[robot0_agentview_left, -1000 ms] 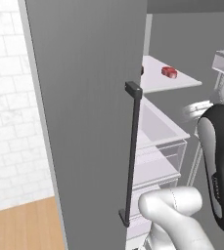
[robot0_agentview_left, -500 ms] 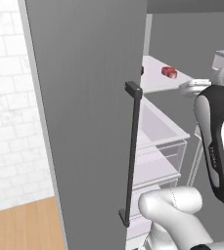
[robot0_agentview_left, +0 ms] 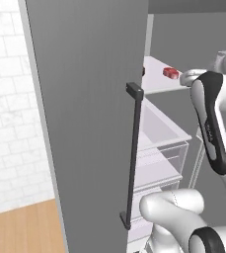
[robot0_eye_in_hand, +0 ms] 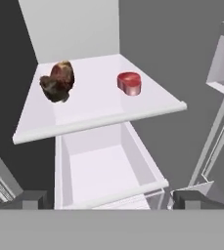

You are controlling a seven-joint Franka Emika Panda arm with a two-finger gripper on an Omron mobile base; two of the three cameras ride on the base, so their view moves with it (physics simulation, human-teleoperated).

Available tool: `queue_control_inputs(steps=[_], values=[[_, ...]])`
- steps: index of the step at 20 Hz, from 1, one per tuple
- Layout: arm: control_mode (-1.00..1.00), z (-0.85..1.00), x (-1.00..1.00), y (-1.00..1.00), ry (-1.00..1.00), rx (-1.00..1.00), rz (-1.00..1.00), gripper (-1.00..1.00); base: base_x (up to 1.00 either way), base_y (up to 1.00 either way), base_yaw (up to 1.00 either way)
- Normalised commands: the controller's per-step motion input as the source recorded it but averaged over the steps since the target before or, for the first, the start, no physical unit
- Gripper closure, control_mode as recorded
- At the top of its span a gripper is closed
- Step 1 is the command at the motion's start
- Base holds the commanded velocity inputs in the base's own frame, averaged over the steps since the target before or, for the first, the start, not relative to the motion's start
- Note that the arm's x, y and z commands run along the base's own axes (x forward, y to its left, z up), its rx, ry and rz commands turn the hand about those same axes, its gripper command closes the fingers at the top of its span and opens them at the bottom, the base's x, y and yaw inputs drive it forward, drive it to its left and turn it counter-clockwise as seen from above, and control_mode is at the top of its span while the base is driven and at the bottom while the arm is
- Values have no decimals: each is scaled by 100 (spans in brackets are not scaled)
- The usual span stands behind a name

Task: Place one cucumber and one steak in each tupperware on the nearby counter, to pack two identical lunches.

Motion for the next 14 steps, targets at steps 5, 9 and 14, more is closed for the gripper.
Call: queue_control_inputs(steps=[5, 9, 14], values=[[-100, -19, 56, -2, 0, 0, -3, -100, 0, 0, 0], [-100, -23, 66, -1, 0, 0, -1, -100, 0, 0, 0], [-100, -8, 63, -23, 0, 0, 0, -100, 0, 0, 0]])
